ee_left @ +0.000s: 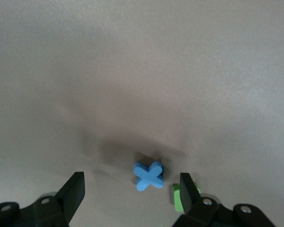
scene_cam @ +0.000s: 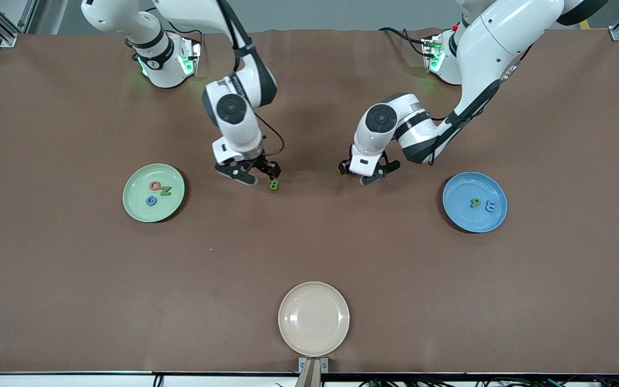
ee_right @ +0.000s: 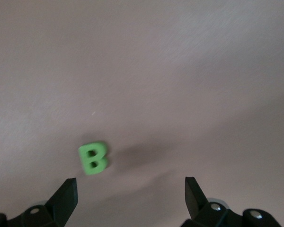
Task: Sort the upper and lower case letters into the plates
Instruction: 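Grasp the green B with the right gripper while the left gripper grasps blue x, then drop the B on the green plate while the left gripper drops x on blue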
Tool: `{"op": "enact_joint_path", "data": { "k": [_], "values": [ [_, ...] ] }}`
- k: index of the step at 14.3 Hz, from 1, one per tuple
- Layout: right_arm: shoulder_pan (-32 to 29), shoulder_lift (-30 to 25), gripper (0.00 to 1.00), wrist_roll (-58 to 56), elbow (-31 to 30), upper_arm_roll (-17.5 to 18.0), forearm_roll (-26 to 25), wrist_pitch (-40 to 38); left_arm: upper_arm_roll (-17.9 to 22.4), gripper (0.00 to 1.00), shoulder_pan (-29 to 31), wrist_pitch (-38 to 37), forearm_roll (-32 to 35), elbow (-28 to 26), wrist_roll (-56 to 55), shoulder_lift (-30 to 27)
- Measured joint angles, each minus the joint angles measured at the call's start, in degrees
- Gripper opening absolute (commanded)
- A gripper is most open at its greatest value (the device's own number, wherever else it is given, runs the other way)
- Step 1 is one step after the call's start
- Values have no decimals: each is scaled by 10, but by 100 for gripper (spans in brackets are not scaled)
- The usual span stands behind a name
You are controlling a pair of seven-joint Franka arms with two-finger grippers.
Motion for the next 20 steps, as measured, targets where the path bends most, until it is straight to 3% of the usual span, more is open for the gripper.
{"op": "enact_joint_path", "data": {
  "k": [3,9,11,12,16,17,20],
  "values": [
    [10,50,88,20,41,-1,1,0,4,79,0,4,0,0,0,5],
    [10,89,61,21,80,-3,1,0,9,67,-5,11,0,0,0,12],
    [10,95,60,21,88,-3,2,1,13,62,-10,14,0,1,0,12],
    [10,95,55,21,91,-3,2,0,13,59,-11,14,0,2,0,12],
    [10,95,8,21,93,-4,2,0,13,41,-12,14,0,4,0,11],
    [10,95,3,21,95,-4,2,0,12,35,-12,15,0,5,-1,11],
    [5,95,0,17,96,-7,2,-7,12,22,-14,15,0,7,-22,10]
  ]
}}
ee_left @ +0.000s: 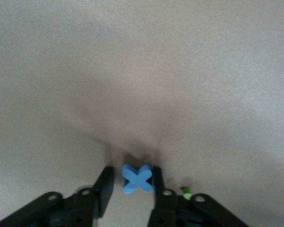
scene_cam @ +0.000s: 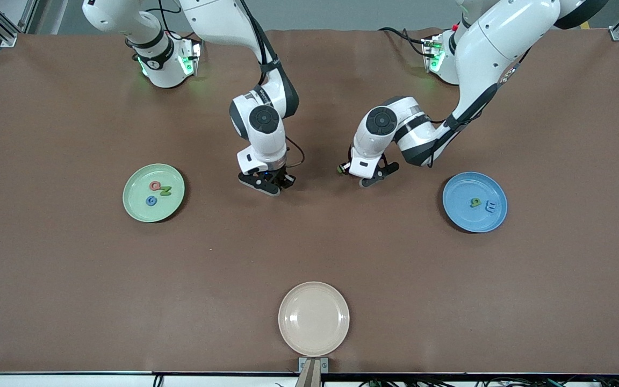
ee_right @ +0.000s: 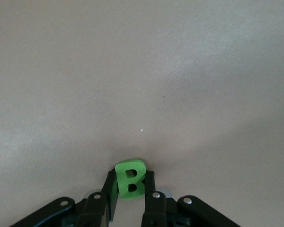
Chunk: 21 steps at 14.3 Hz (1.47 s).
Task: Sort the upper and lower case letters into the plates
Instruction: 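Drop the B on the green plate while the left gripper drops x on blue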
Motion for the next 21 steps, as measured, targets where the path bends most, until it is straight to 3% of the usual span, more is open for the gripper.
{"op": "enact_joint_path", "data": {
  "k": [2,4,8,12,16,19,20,21],
  "values": [
    [-9,-2,0,-27,1,-7,0,-24,0,12,-1,-1,0,0,-9,-1],
    [-23,-8,0,-82,1,-34,0,-65,0,10,-1,-1,0,0,-10,-1],
    [-38,-67,0,-274,-24,-145,0,-151,6,8,5,-13,2,15,-4,-8],
    [-43,-128,0,-468,-103,-257,0,-162,2,7,51,-99,2,59,87,-57],
    [-46,-137,0,-603,-171,-329,0,-132,-47,7,179,-133,1,56,250,-102],
    [-73,-137,2,-666,-195,-341,0,-110,-104,7,313,-136,5,25,360,-109],
    [-88,-137,7,-680,-196,-341,0,-108,-118,7,356,-136,15,10,394,-109],
    [-100,-137,29,-690,-197,-341,1,-108,-126,7,392,-136,32,-5,420,-109]
  ]
}}
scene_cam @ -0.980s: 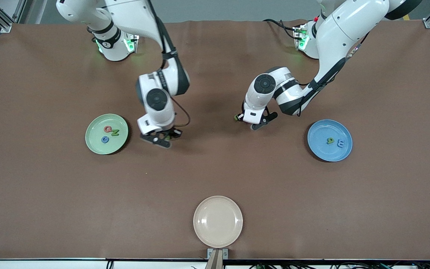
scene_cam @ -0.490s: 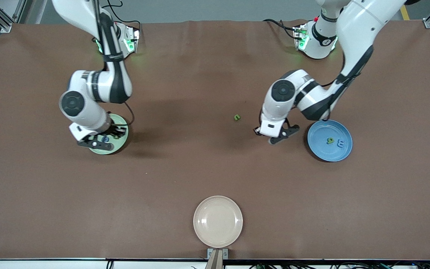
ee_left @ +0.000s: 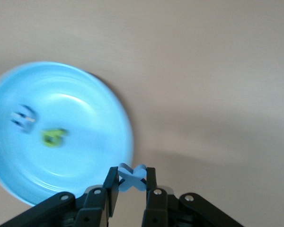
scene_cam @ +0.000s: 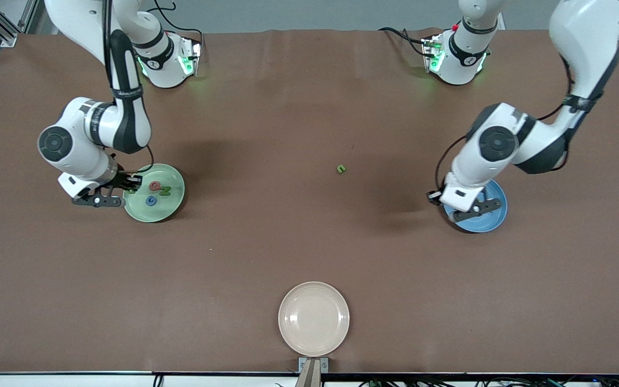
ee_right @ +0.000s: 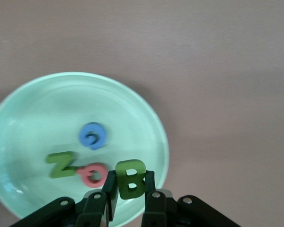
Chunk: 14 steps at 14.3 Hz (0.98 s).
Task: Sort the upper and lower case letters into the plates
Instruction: 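Drop the B on the green plate while the left gripper drops x on blue, then withdraw the right arm to rest while the left gripper grasps the green u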
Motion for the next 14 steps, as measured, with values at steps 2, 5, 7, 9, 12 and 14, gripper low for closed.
{"op": "enact_joint_path", "data": {
  "k": [2,5,7,9,12,14],
  "values": [
    [-9,0,100,-6,0,0,11,1,-6,7,57,11,35,-29,41,0],
    [-6,0,100,-6,0,5,31,2,-7,7,108,36,77,-61,79,6],
    [-5,0,100,-6,0,7,33,2,-7,8,126,41,97,-69,91,19],
    [-4,0,100,-6,1,8,34,3,-7,9,134,41,118,-70,91,37],
    [0,0,100,-7,17,9,34,0,-5,10,142,41,135,-70,91,61],
    [1,0,100,-8,58,8,34,-38,0,11,144,41,137,-70,92,69]
  ]
}}
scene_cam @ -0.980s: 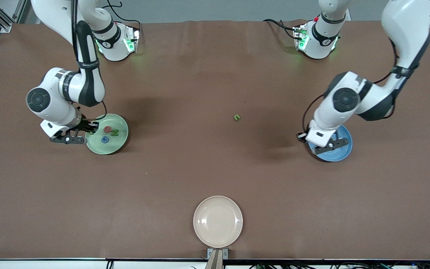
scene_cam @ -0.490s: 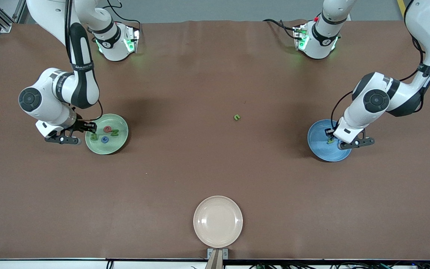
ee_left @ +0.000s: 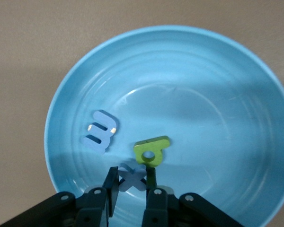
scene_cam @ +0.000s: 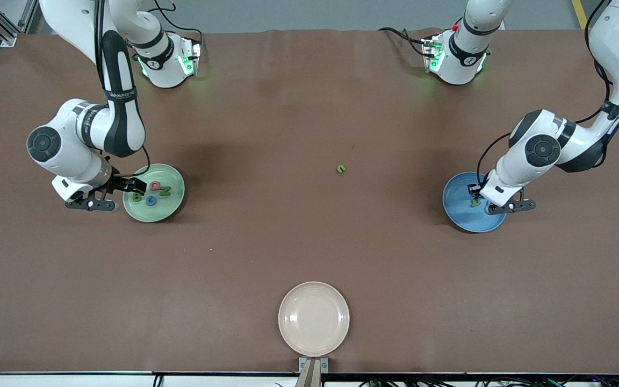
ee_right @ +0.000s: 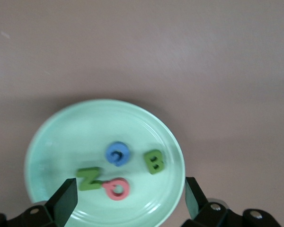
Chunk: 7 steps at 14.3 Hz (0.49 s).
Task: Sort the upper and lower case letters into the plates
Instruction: 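Withdraw the right arm to rest while the left gripper grasps the green u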
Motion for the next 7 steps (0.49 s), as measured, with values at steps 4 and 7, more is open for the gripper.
{"op": "enact_joint_path", "data": {
  "k": [4,7],
  "values": [
    [-41,-1,100,-3,160,-10,-33,-189,1,21,1,0,2,0,1,2],
    [-87,-3,100,-6,272,-14,-48,-306,1,87,1,0,3,0,1,2]
  ]
}}
